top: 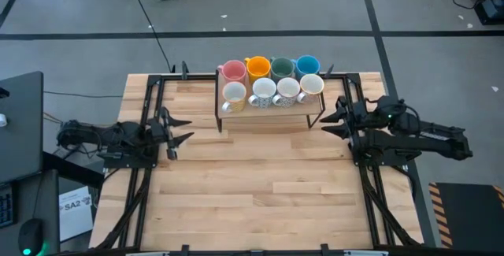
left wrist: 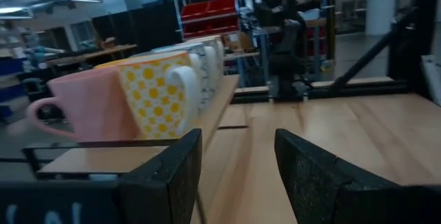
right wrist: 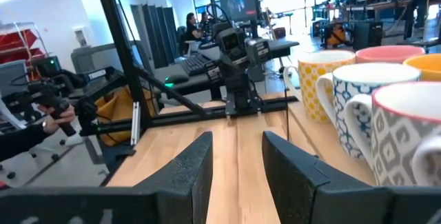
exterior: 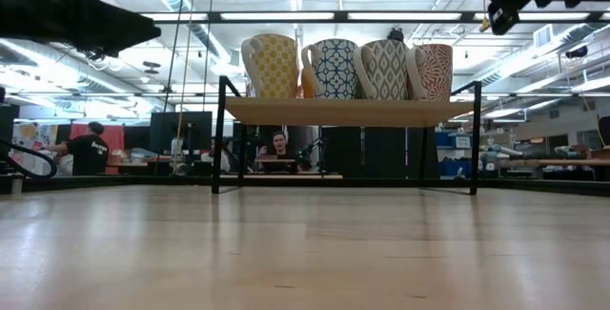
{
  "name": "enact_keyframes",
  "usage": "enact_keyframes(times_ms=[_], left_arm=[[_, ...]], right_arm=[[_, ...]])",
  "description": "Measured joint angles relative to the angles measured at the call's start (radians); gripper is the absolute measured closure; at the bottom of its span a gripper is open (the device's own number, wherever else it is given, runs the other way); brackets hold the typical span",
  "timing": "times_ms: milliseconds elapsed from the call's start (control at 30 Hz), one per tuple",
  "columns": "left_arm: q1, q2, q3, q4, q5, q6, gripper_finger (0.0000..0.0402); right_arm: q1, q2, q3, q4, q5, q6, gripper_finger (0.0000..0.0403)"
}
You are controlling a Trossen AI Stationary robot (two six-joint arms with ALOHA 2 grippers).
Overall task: Place coffee mugs
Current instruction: Return to Home Position
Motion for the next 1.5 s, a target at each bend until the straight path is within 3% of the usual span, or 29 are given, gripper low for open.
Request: enact_keyframes(times_ms=[200,500,767,1033,1267,1500], left_arm=[[0.057,-0.077,-0.025,-0.015,0.000,0.020,0.0212],[0.120,-0.073,-0.045,-0.036,0.067,-0.009,0.0212],[0.166,-0.073,-0.045,-0.039,0.135,-0.024,0.0212],[0.194,-0.072,-0.045,-0.045,0.138,-0.028,0.0212],[0.209,-0.072,-0.045,-0.045,0.138,-0.028,0.0212],[0.220,-0.072,-0.045,-0.088,0.139,-0.028,0.0212]], right_arm=[[0.000,-0.101,-0.070,0.009,-0.001,0.003,0.0270],[0.000,-0.274,-0.147,0.007,-0.001,0.004,0.0270],[0.000,-0.276,-0.222,0.043,0.049,0.003,0.0270],[0.000,-0.277,-0.349,0.212,0.049,-0.010,0.0270],[0.000,-0.275,-0.403,0.229,0.058,-0.034,0.0270],[0.000,-0.272,-0.403,0.197,0.170,-0.079,0.0270]])
